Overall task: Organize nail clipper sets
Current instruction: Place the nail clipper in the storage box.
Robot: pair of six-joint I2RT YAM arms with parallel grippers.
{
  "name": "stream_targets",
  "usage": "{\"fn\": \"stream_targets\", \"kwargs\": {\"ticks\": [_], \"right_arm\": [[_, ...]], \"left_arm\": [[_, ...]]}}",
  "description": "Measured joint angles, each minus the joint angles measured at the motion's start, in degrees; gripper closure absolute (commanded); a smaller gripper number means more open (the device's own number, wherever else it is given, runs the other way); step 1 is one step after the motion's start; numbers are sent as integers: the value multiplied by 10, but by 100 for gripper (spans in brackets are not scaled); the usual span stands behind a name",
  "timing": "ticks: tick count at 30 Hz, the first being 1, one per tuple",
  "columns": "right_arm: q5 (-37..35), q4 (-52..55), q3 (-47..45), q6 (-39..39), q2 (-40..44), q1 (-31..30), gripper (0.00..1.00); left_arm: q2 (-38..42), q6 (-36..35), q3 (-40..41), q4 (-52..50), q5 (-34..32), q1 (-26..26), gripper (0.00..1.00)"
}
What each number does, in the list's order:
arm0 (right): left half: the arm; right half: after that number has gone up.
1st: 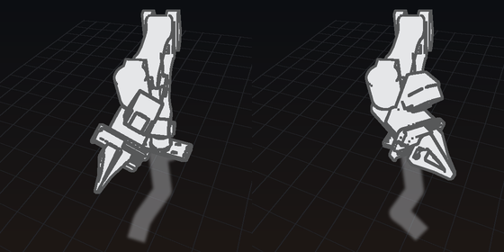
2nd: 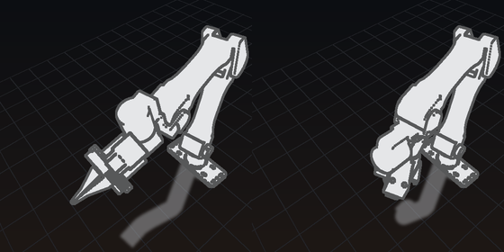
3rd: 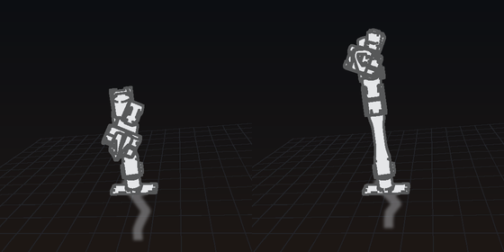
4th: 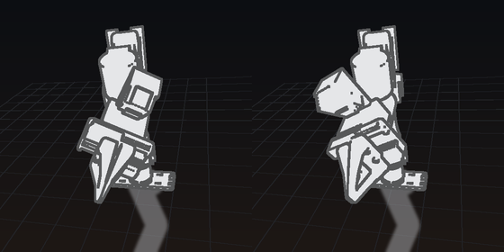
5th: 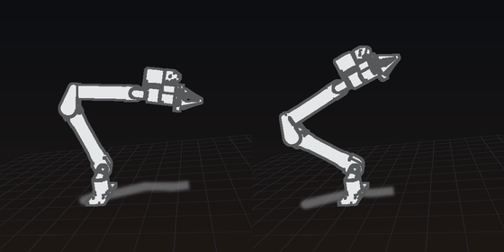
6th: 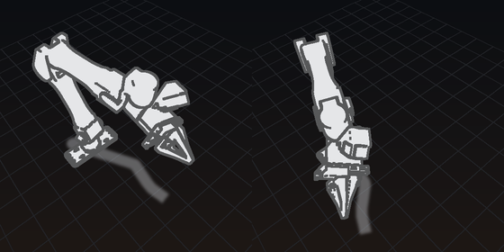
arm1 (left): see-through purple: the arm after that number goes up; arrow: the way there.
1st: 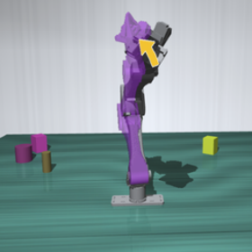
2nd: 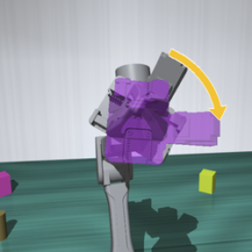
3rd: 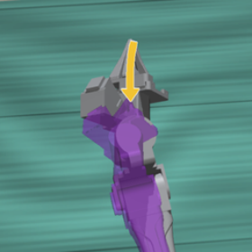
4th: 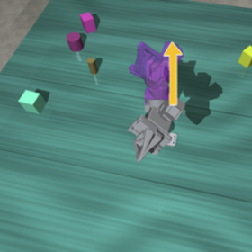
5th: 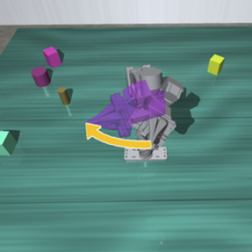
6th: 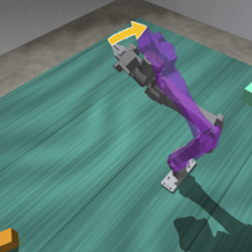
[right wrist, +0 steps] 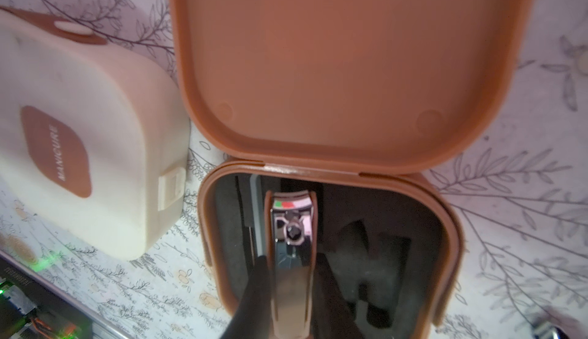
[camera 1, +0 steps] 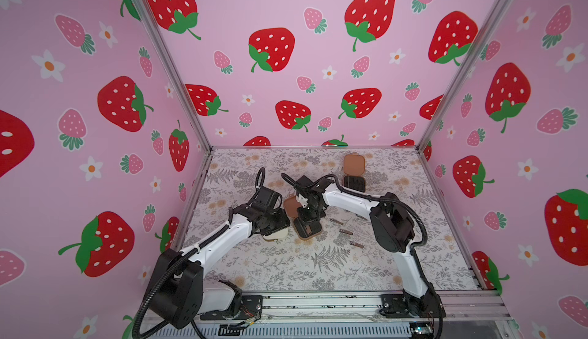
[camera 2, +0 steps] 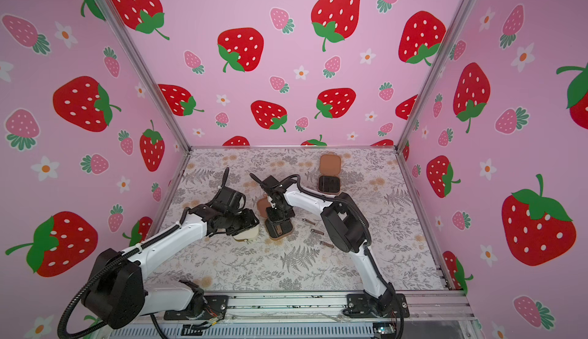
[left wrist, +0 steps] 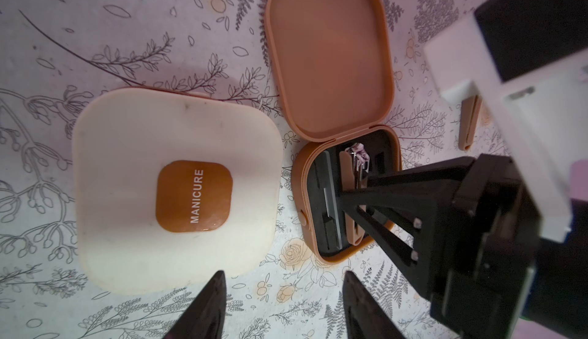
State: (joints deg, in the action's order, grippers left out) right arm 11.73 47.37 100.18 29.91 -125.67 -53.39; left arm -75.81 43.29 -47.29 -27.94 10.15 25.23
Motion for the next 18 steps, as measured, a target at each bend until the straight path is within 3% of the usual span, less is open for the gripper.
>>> {"fn": "stream_targets", "kwargs": {"ticks": [18], "right_arm": [[-48,37,35,-15,-30,-6,83]], "left_arm": [[-6,0,0,7,2,-1,41]]}}
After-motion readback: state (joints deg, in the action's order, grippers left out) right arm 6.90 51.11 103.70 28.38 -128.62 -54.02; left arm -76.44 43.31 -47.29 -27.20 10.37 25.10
